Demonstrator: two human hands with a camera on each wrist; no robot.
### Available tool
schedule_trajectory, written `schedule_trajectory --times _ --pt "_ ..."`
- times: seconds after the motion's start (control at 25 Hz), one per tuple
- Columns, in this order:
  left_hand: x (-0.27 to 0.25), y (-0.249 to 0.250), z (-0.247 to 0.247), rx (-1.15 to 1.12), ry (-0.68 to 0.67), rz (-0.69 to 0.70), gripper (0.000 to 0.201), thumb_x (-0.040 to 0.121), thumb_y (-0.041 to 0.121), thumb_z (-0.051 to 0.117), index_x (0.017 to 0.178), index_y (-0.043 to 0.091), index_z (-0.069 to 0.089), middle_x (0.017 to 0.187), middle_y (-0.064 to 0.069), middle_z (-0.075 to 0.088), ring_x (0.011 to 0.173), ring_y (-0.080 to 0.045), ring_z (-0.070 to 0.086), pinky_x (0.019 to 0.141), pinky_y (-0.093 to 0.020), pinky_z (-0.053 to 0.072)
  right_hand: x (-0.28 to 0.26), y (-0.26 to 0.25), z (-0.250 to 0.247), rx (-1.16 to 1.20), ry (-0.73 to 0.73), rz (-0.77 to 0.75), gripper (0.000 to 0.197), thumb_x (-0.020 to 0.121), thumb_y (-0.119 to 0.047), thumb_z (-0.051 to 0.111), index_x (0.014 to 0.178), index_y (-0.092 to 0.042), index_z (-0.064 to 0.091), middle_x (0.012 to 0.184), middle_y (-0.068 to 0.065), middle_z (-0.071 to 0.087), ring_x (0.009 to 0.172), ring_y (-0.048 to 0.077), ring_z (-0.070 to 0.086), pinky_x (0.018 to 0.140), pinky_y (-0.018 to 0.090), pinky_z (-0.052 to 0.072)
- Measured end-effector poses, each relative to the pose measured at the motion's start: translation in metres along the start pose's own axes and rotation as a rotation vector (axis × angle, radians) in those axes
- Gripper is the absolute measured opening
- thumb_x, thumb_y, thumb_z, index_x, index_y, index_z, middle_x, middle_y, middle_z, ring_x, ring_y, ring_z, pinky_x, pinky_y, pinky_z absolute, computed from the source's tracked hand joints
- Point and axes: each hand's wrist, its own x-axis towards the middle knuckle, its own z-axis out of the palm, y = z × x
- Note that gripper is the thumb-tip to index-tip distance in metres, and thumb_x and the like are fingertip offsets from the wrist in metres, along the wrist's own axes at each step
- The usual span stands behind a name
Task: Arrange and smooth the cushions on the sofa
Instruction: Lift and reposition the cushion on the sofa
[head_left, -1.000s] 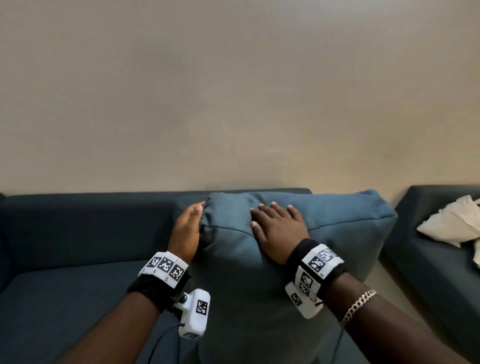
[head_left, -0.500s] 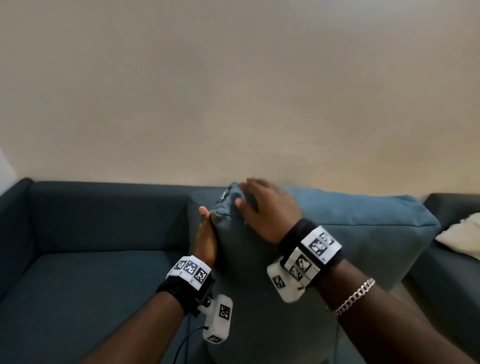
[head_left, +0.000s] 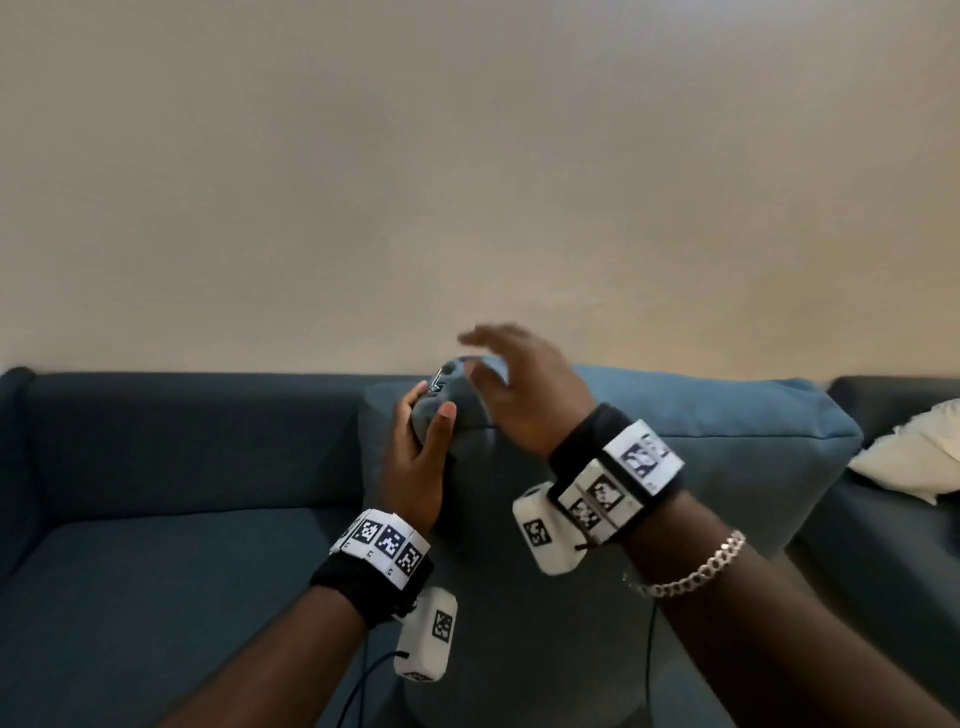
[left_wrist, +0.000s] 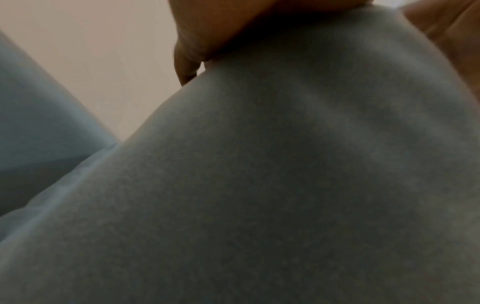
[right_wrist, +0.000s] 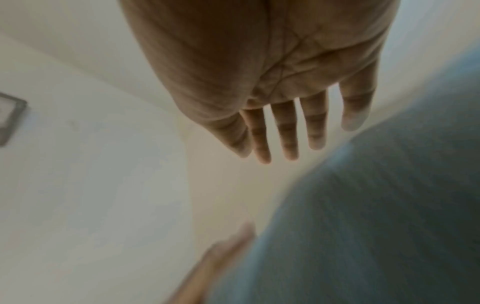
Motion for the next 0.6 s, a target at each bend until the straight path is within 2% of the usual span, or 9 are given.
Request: schedule_trajectory --times 0.08,0.16,0.2,0.28,0.32,0.36,0.44,0.52,0.6 --pt "0.001 0.008 0.004 0.012 -0.012 0.07 0.057 0.09 0.04 0.059 0.143 0.021 0.05 0.131 0.01 0.064 0.119 0.002 0.061 0.1 -0.016 0.048 0.008 -0.003 -0.049 0.159 0.482 -0.091 0.032 0.098 -0.033 0.055 0.126 -0.023 0.069 0.132 -0.004 0.065 0.124 0.018 0.06 0.104 0.044 0.049" --pt "0.004 0.01 0.006 0.035 0.015 0.099 0.054 0.086 0.033 0.058 0.139 0.025 0.053 0.126 0.015 0.064 0.113 0.007 0.061 0.095 -0.012 0.048 -0.009 0.007 -0.053 0.017 0.667 -0.084 0.039 0.101 -0.037 0.047 0.133 -0.021 0.064 0.142 -0.007 0.057 0.135 0.021 0.053 0.111 0.044 0.042" --pt "0.005 0.009 0.01 0.059 0.028 0.107 0.053 0.085 0.03 0.058 0.137 0.025 0.055 0.125 0.015 0.064 0.112 0.006 0.061 0.095 -0.012 0.047 -0.023 0.015 -0.036 -0.195 0.492 -0.041 0.048 0.102 -0.044 0.037 0.14 -0.023 0.058 0.151 -0.007 0.051 0.142 0.024 0.047 0.116 0.044 0.034" --pt "0.008 0.002 0.016 0.144 0.026 0.114 0.048 0.081 0.023 0.052 0.129 0.024 0.06 0.126 0.007 0.064 0.117 -0.004 0.061 0.101 -0.016 0.045 -0.049 0.036 0.02 -0.549 -0.27 0.025 0.059 0.103 -0.053 0.02 0.152 -0.029 0.041 0.161 -0.003 0.041 0.15 0.023 0.035 0.123 0.045 0.02" --pt "0.007 -0.001 0.018 0.197 0.023 0.131 0.045 0.081 0.02 0.047 0.123 0.024 0.062 0.127 0.003 0.063 0.119 -0.008 0.06 0.103 -0.018 0.043 -0.051 0.042 0.03 -0.584 -0.494 0.045 0.055 0.105 -0.053 0.022 0.152 -0.03 0.04 0.159 -0.002 0.044 0.149 0.022 0.037 0.123 0.044 0.02" --pt "0.008 -0.001 0.02 0.237 0.055 0.163 0.044 0.081 0.018 0.043 0.119 0.026 0.064 0.127 0.0 0.061 0.118 -0.008 0.059 0.103 -0.019 0.043 -0.04 0.041 0.02 -0.51 -0.476 0.051 0.05 0.105 -0.052 0.031 0.148 -0.03 0.045 0.154 -0.001 0.05 0.143 0.023 0.045 0.121 0.043 0.027" --pt "0.009 0.001 0.016 0.296 0.106 0.243 0.048 0.083 0.014 0.04 0.123 0.025 0.066 0.132 -0.003 0.059 0.118 -0.003 0.056 0.107 -0.023 0.043 -0.012 0.029 -0.027 -0.229 -0.104 0.038 0.043 0.101 -0.049 0.049 0.138 -0.029 0.057 0.139 -0.002 0.062 0.127 0.024 0.058 0.109 0.042 0.043" --pt "0.014 0.006 0.011 0.489 0.134 0.354 0.057 0.083 0.009 0.04 0.13 0.025 0.068 0.141 -0.003 0.056 0.129 -0.015 0.053 0.113 -0.037 0.043 -0.003 0.018 -0.075 -0.004 0.452 -0.068 0.037 0.098 -0.042 0.054 0.13 -0.025 0.065 0.129 -0.006 0.068 0.118 0.02 0.063 0.101 0.041 0.049" --pt "0.018 0.018 0.006 0.853 0.13 0.447 0.063 0.082 0.007 0.043 0.134 0.035 0.066 0.152 0.003 0.051 0.14 -0.025 0.046 0.114 -0.047 0.039 -0.019 0.027 -0.079 -0.002 0.674 -0.068 0.042 0.1 -0.041 0.046 0.137 -0.026 0.061 0.142 -0.011 0.059 0.134 0.018 0.054 0.111 0.041 0.04"
